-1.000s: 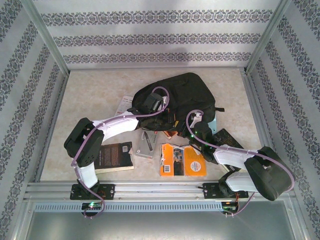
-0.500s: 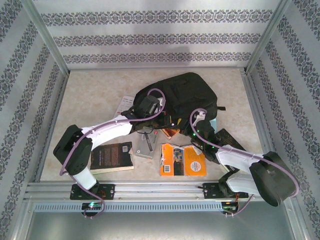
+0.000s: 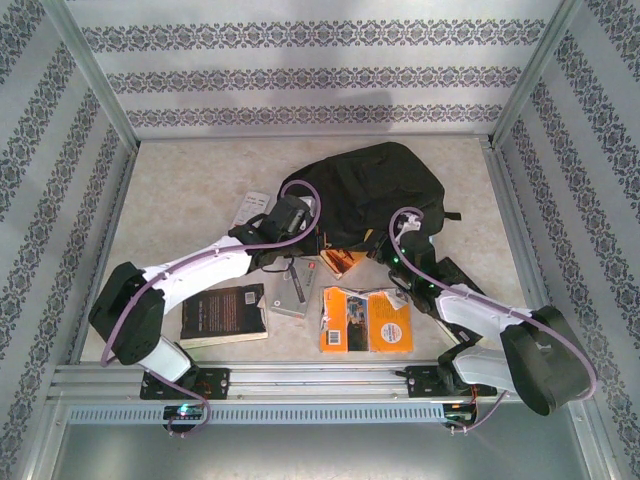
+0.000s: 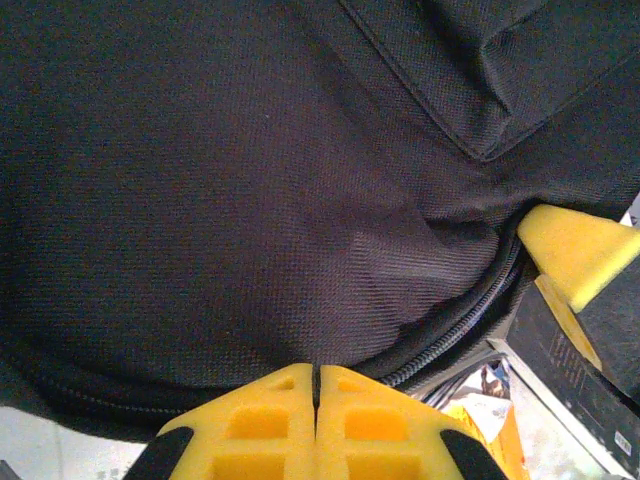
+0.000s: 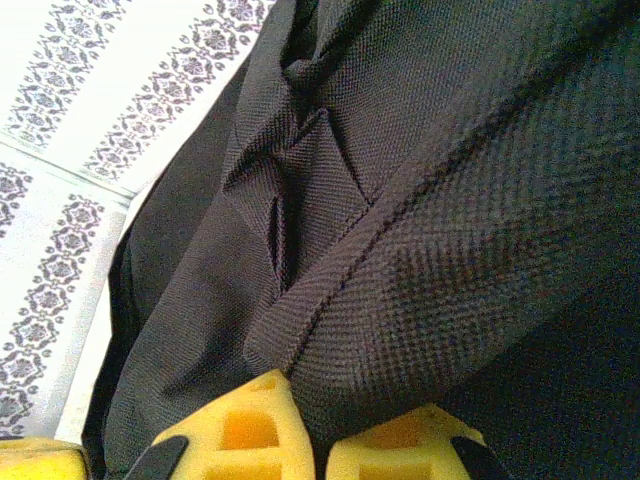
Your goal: Pack the student bag
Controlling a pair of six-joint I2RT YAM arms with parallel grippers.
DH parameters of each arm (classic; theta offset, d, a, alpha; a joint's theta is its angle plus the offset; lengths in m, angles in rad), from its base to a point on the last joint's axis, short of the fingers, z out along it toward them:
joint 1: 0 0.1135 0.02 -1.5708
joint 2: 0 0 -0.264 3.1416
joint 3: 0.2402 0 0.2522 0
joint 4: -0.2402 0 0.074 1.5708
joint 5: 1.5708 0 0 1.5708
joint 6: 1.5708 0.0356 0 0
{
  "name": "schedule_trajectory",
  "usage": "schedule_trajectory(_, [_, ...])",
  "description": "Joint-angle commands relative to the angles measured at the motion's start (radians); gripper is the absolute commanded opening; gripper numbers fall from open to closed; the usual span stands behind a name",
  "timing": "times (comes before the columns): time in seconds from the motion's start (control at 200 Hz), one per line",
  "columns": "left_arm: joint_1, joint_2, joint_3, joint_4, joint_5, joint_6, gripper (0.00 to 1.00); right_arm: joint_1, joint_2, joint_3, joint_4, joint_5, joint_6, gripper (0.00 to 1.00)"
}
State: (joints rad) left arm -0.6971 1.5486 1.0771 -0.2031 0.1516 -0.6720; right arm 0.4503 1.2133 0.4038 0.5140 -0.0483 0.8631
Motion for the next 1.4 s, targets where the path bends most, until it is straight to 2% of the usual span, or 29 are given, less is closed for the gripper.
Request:
schedule_trajectory(0.0, [0.033,-0.039,-0.020,-0.073,-0.049,0.038,0.00,-0.059,-0.012,0.044,-0.049,0.038,-0.032,0.00])
schedule_trajectory(0.23, [0.070,-0.063,-0.020,-0.094,-0.070,0.061,0.00,-0.162,0.016,0.147,-0.271,0.022,-0.043,0.00])
schedule_trajectory(0.37, [0.073,-0.028,0.027,-0.102,-0.048,0.069,0.00,-0.220,0.108,0.235,-0.322,-0.060,-0.012,0.00])
schedule_trajectory(0.445, [0.073,0.011,0.077,-0.102,-0.023,0.065,0.00,-0.238,0.168,0.291,-0.318,-0.153,0.001,0.28])
schedule_trajectory(0.545, [0.073,0.068,0.157,-0.104,0.018,0.054,0.00,-0.231,0.180,0.330,-0.357,-0.198,0.016,0.47])
schedule_trajectory(0.585, [0.072,0.084,0.192,-0.105,0.036,0.047,0.00,-0.217,0.161,0.347,-0.424,-0.166,0.008,0.56])
schedule_trajectory(0.655, [0.070,0.114,0.251,-0.113,0.060,0.040,0.00,-0.184,0.117,0.384,-0.566,-0.075,-0.020,0.63])
schedule_trajectory(0.794, [0.049,0.152,0.345,-0.134,0.083,0.037,0.00,-0.144,-0.008,0.376,-0.706,0.046,0.008,0.67])
schedule_trajectory(0.964, [0.017,0.182,0.409,-0.150,0.089,0.028,0.00,-0.140,-0.158,0.316,-0.738,0.000,0.200,0.64])
schedule_trajectory(1.099, [0.000,0.186,0.446,-0.151,0.098,0.010,0.00,-0.117,-0.227,0.253,-0.678,-0.054,0.414,0.75])
schedule_trajectory(1.394, [-0.046,0.173,0.446,-0.109,0.134,-0.075,0.00,-0.037,-0.227,0.183,-0.487,-0.079,0.669,0.80])
